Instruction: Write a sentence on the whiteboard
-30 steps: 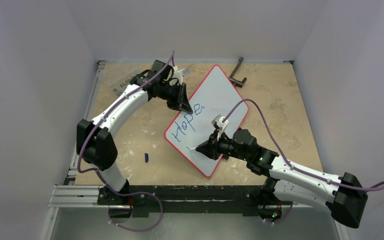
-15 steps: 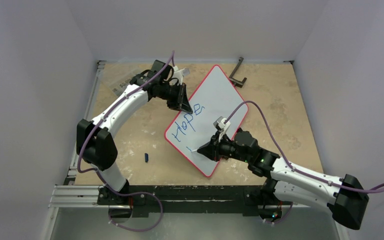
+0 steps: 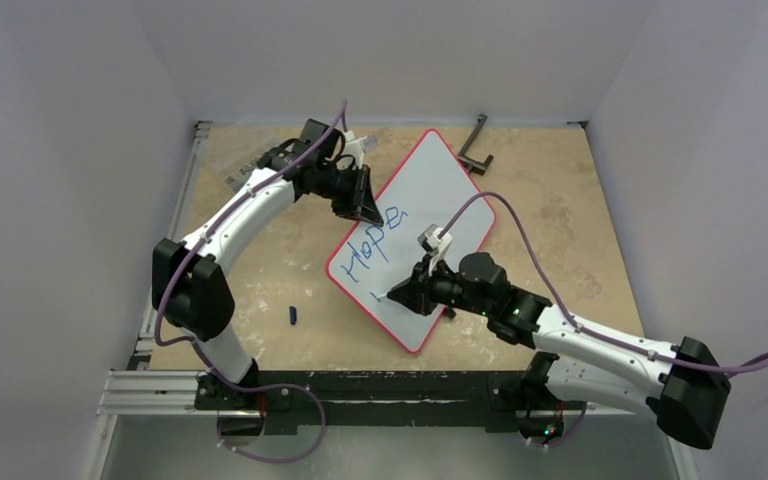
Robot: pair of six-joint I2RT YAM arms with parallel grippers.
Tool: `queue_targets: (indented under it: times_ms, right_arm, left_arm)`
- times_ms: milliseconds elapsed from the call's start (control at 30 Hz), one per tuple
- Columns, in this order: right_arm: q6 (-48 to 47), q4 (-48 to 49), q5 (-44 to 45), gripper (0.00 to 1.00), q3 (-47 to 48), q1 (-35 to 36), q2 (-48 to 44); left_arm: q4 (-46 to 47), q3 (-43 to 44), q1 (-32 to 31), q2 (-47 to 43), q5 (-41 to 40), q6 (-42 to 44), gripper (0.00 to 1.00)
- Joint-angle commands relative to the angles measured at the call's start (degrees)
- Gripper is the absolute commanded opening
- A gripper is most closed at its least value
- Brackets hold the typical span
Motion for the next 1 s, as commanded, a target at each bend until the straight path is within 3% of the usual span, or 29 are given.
queue_targets:
  times_ms: [0,567,967]
  right_arm:
    - [-2.2,-0.7,3.8,0.0,3.8,0.1,2.9]
    - [-2.4,-3.7,11.7,0.0,6.0,0.1,4.8]
    - [-1.2,-6.1,12.0,0.0,2.2,0.1,1.7]
  left_arm:
    - [0.2,1.9,-0.2,-2.8,-4.7,0.2,0.0]
    - [0.1,1.8,-0.2,-2.7,-4.7,0.2,0.0]
    - [0.1,1.9,-0.1,-2.8,-4.8,0.2,0.0]
